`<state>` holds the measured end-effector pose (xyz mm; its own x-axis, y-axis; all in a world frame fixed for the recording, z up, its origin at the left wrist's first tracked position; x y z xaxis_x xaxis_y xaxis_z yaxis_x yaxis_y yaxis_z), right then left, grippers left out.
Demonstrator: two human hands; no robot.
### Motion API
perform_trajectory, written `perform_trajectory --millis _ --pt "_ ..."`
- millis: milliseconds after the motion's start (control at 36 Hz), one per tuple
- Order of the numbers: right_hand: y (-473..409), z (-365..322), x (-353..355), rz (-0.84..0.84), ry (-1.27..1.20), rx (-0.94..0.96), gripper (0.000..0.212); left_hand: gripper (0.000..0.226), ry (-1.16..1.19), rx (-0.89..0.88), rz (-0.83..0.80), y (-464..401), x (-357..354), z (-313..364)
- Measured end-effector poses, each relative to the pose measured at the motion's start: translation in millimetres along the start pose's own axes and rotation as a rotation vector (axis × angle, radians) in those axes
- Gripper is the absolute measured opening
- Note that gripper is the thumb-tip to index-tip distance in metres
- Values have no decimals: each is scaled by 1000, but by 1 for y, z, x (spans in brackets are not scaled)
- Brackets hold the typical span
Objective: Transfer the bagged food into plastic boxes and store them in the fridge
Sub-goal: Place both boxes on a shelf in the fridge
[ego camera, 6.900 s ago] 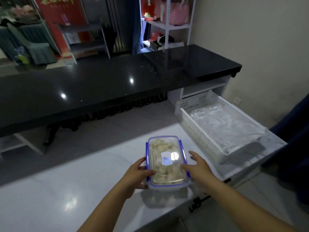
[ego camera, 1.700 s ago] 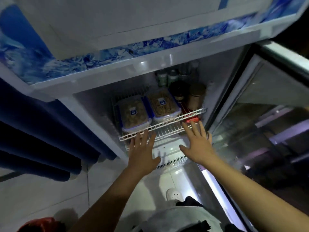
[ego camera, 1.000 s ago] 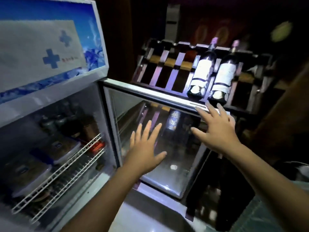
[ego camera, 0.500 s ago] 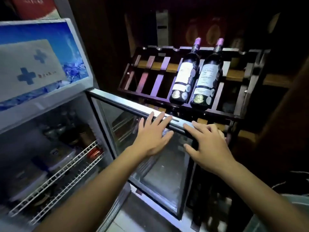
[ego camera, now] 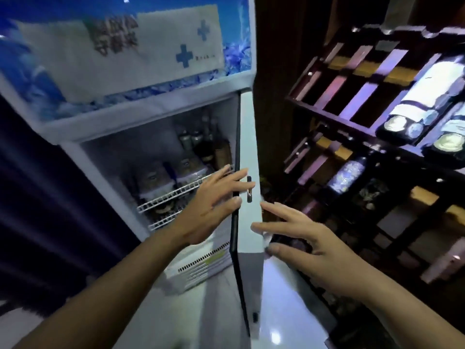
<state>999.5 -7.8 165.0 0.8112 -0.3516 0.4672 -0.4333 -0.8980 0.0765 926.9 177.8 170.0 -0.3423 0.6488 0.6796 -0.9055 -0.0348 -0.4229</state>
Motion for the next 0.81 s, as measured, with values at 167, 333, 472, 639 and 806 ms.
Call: perform_trajectory --millis 167,333,472,639,806 --pt "-62 -25 -50 -293 -268 -17 32 41 -90 135 -15 43 62 -22" --pt "-136 -41 -72 -160 -285 -35 39 42 -271 339 -99 76 132 -64" --pt "-197 -45 -95 -50 -25 -109 54 48 -541 553 -212 81 183 -93" --pt "-259 -66 -139 53 321 -25 83 89 -934 605 -146 101 187 -114" --pt "-321 -79 -179 122 640 -11 97 95 -989 645 -73 136 173 -172"
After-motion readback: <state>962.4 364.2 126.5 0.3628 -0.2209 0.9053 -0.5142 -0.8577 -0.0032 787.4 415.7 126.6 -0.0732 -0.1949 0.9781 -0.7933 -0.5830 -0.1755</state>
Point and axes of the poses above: each hand's wrist, its own y-axis away from the middle knuckle, its own x-axis out of the back of the hand, z = x × y, the point moved 6 cm from there along -y, towards the middle knuckle, and after that the axes turned 15 degrees about -x, right-handed, at the moved point
